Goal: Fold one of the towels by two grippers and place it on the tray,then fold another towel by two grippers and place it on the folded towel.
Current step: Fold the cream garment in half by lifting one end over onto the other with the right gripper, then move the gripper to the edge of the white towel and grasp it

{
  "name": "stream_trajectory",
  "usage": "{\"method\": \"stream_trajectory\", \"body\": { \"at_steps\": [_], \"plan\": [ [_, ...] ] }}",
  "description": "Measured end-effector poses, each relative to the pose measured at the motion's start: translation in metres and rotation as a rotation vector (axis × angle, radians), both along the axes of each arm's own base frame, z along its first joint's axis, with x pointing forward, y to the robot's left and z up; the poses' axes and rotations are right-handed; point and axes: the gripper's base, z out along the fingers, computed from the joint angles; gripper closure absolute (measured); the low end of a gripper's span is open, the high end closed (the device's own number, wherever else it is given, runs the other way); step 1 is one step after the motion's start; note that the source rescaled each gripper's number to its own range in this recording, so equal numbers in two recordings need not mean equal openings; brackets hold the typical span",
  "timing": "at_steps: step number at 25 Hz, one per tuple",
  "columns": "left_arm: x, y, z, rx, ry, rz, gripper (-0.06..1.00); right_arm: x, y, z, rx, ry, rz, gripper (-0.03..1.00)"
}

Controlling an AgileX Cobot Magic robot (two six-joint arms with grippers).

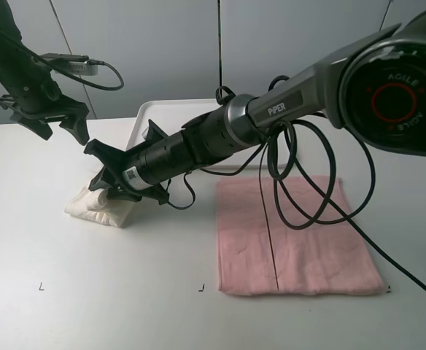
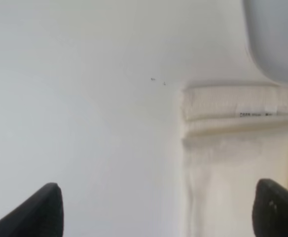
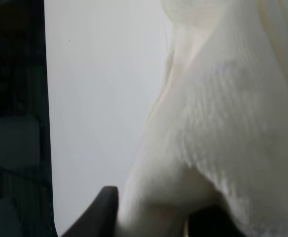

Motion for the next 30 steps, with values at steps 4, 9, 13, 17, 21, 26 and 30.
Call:
{"method": "stream_trajectory", "body": {
  "at_steps": [4, 9, 13, 17, 21, 26, 30],
  "plan": [
    [0.003, -0.001, 0.009, -0.005, -0.012, 0.001, -0.04, -0.006, 0.017, 0.008, 0.004, -0.047, 0.003, 0.45],
    [0.008, -0.002, 0.021, -0.016, -0.038, 0.001, -0.04, -0.017, 0.04, 0.022, 0.007, -0.124, 0.01, 0.44],
    [0.008, -0.002, 0.023, -0.019, -0.042, 0.002, -0.04, -0.018, 0.043, 0.024, 0.005, -0.154, 0.018, 0.35],
    [0.008, -0.002, 0.023, -0.019, -0.042, 0.0, -0.04, -0.009, 0.036, 0.025, -0.009, -0.178, 0.031, 0.21],
    [0.008, -0.002, 0.023, -0.021, -0.042, 0.001, -0.04, 0.005, 0.018, 0.039, -0.073, -0.213, 0.056, 0.18],
    [0.008, -0.002, 0.023, -0.021, -0.042, 0.001, -0.04, 0.019, -0.005, 0.042, -0.171, -0.153, 0.072, 0.18],
    [0.008, -0.002, 0.023, -0.021, -0.042, 0.001, -0.04, 0.02, -0.011, 0.029, -0.231, -0.11, 0.083, 0.18]
  ]
}}
